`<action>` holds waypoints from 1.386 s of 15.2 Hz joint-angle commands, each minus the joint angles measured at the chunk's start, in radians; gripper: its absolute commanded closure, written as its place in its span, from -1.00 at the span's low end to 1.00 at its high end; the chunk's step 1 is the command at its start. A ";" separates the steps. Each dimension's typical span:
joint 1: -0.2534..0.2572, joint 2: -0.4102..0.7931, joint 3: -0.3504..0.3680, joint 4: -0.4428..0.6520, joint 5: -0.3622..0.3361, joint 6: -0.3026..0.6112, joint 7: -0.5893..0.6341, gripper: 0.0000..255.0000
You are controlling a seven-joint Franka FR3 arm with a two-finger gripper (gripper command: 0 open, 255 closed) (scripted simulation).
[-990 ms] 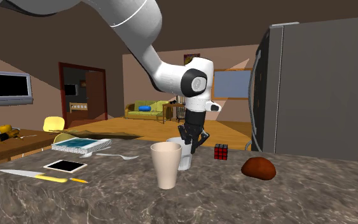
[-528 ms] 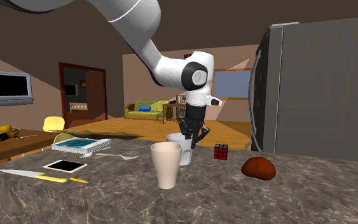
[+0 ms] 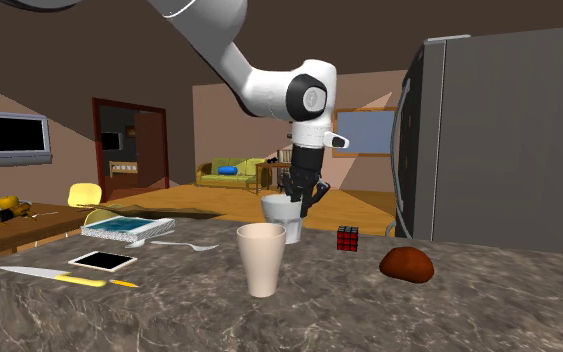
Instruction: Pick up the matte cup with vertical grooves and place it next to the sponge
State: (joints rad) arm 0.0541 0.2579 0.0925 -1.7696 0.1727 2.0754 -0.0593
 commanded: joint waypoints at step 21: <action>-0.004 -0.044 -0.002 0.238 -0.013 -0.279 0.044 1.00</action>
State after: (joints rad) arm 0.0505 0.2140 0.0904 -1.5441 0.1602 1.8089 -0.0175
